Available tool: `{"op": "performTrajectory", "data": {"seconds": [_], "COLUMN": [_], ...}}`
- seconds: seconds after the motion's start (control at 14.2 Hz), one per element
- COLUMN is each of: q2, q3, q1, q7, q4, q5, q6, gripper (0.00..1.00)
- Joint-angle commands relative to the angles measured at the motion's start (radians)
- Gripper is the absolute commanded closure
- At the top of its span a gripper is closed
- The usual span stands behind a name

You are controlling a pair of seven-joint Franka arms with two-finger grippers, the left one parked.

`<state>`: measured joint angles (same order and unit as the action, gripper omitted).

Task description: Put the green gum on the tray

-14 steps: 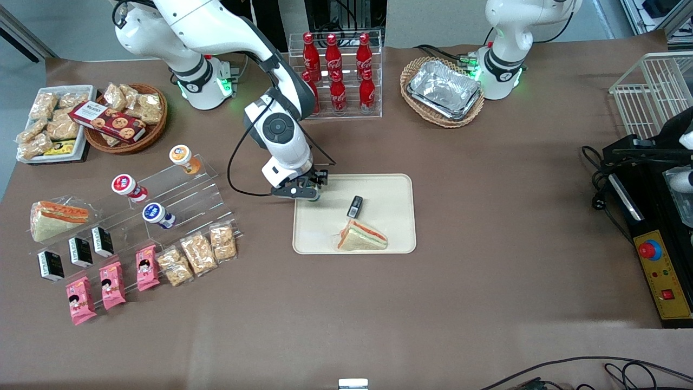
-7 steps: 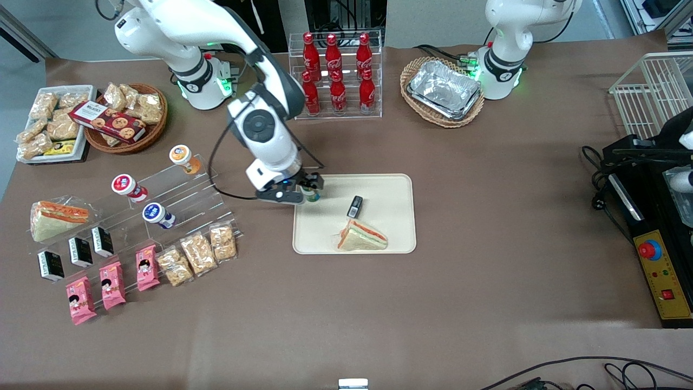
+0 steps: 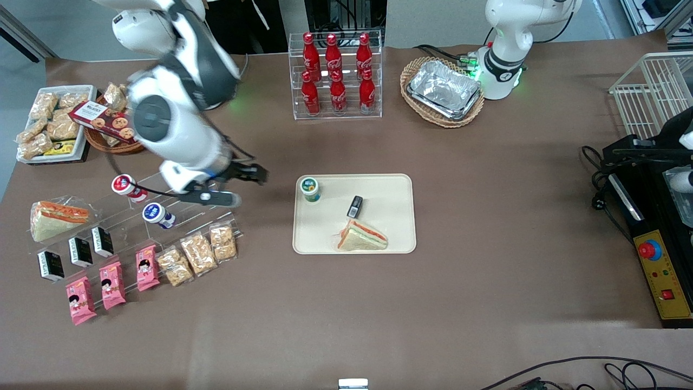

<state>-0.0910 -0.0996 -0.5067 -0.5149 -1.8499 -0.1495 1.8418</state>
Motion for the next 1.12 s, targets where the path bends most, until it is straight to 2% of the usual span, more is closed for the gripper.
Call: {"op": "performTrajectory", "data": {"seconds": [0.0,0.28,0.56,0.7,1.05], "q2": [0.095,0.103,0.103,0.091,0.051], "q3": [0.003,-0.005,-0.005,-0.009,-0.048], "q1": [0.123,0.249,0.356,0.372,0.373], "q7": [0.146,0.286,0.467,0.503,0.57], "q4": [0.035,0.167,0.224,0.289,0.382], "q5": [-0.01,0.002,0.053,0.082,0.088], "q6": [-0.157,-0.361,-0.409,-0.467,-0.527], "gripper": [0.0,0.0,0.0,0.0,0.0]}}
